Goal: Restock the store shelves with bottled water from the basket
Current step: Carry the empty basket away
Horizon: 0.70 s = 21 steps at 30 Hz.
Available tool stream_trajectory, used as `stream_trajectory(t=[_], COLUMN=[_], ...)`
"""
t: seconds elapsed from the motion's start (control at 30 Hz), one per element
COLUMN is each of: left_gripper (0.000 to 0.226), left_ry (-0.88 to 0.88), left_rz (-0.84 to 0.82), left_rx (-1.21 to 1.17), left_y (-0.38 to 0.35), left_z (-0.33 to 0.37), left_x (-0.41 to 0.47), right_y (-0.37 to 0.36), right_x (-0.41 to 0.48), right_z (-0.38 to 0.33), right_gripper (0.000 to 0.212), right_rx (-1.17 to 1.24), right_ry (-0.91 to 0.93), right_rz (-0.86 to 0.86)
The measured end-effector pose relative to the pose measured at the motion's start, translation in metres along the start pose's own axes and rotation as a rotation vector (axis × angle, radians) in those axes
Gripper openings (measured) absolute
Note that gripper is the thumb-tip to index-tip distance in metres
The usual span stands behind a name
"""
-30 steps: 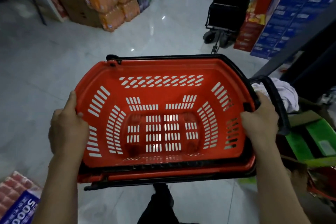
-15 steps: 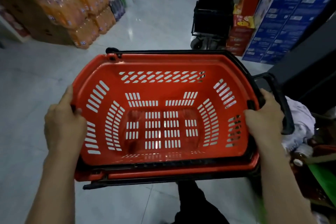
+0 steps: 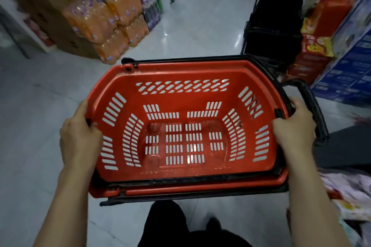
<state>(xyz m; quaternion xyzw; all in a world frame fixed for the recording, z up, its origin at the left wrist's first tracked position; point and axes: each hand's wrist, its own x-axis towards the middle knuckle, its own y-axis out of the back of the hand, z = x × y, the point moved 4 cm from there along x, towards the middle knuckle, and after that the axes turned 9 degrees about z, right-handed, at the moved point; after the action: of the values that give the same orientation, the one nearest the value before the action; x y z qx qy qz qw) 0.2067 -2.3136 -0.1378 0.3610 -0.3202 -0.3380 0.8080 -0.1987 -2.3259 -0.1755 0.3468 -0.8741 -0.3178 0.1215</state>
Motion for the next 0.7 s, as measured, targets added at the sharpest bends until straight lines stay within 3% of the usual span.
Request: stream_trajectory(t=[0.37,0.47,0.7], left_gripper=[0.052,0.061,0.051], left_ry=[-0.030,-0.098,-0.189], left_rz=[-0.107,-0.151,-0.261], left_rx=[-0.156,-0.127,-0.108], left_y=[-0.190,-0.242,-0.359], left_z=[0.023,0.038,0.096], left_x=[0.244,0.312,0.413], right_y=[-0.194,-0.229,-0.308], right_x=[0.140,0.174,0.242], right_z=[-0.100,-0.115,-0.121], right_gripper=[0.058,0.062,0.060], right_rx=[-0.009,-0.006,-0.031], right_ry=[-0.068,-0.128,-0.250], right_rz=[0.082,0.140,0.231])
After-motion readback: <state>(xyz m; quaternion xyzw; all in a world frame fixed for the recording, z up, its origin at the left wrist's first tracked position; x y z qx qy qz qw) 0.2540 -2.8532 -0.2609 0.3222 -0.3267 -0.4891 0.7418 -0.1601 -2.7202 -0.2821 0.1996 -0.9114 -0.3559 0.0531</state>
